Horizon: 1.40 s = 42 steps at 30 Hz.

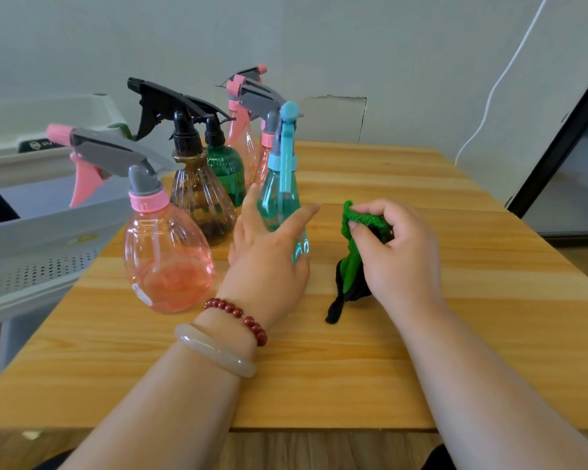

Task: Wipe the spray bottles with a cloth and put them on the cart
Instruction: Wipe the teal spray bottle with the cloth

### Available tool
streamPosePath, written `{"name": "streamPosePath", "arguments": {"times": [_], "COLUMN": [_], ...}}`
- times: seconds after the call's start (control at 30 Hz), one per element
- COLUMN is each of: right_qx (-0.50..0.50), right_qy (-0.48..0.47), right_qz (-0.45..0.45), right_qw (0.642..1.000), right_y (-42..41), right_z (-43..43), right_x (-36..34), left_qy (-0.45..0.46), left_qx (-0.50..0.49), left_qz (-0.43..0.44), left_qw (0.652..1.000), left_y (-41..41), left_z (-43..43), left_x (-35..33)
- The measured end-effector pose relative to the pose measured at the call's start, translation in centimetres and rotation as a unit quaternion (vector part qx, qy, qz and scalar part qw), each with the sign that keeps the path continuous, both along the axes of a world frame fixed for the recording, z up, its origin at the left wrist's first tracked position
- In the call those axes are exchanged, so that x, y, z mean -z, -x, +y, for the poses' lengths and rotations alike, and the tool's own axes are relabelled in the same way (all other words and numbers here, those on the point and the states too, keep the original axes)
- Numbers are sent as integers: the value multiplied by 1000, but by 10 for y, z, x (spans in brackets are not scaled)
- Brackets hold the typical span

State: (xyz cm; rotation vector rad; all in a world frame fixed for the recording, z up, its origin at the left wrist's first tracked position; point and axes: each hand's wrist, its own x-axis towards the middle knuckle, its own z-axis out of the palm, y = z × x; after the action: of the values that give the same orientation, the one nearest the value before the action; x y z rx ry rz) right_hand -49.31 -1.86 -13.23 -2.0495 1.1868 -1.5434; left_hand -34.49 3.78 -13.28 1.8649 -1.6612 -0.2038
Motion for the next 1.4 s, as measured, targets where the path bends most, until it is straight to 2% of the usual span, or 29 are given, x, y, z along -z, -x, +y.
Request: {"name": "streamPosePath", "arguments": {"times": [0.1, 0.2, 0.33, 0.47, 0.6, 0.8, 0.87, 0.97, 1.1, 1.23, 1.4], "right_qx": [8, 11, 7, 5, 0, 14, 17, 18, 17, 20, 19], "right_qy": [-11, -29, -50, -56, -52, -74, -81, -96, -100, -90, -92], "right_qz": [-3, -6, -8, -12, -4, -14, -15, -18, -21, -18, -7], "right_qw": [1000, 1000, 999, 998, 999, 997, 996, 995, 995, 996, 996], "right_y": [2, 3, 4, 2, 0, 1, 2, 2, 1, -2, -1], "right_z": [-1, -2, -2, -1, 0, -1, -1, -1, -1, -1, -1], "right_x": [0, -1, -3, -2, -1, -2, -2, -1, 0, 0, 0], "left_qy": [27, 101, 194, 201, 135, 91, 68, 80, 106, 135, 115], "left_qx": [26, 37, -43, -104, -103, -117, -92, -54, -94, -143, -123], "left_qz": [62, 125, 225, 237, 292, 195, 211, 231, 178, 169, 193], "left_qw": [997, 986, 954, 945, 941, 970, 971, 968, 974, 966, 967], "left_y": [-5, -4, -3, -4, -6, -5, -3, -3, -4, -3, -6], "left_z": [3, 7, 11, 11, 8, 6, 6, 6, 3, 0, -1], "left_x": [2, 0, 0, 6, 4, 3, 3, 8, 8, 9, 9]}}
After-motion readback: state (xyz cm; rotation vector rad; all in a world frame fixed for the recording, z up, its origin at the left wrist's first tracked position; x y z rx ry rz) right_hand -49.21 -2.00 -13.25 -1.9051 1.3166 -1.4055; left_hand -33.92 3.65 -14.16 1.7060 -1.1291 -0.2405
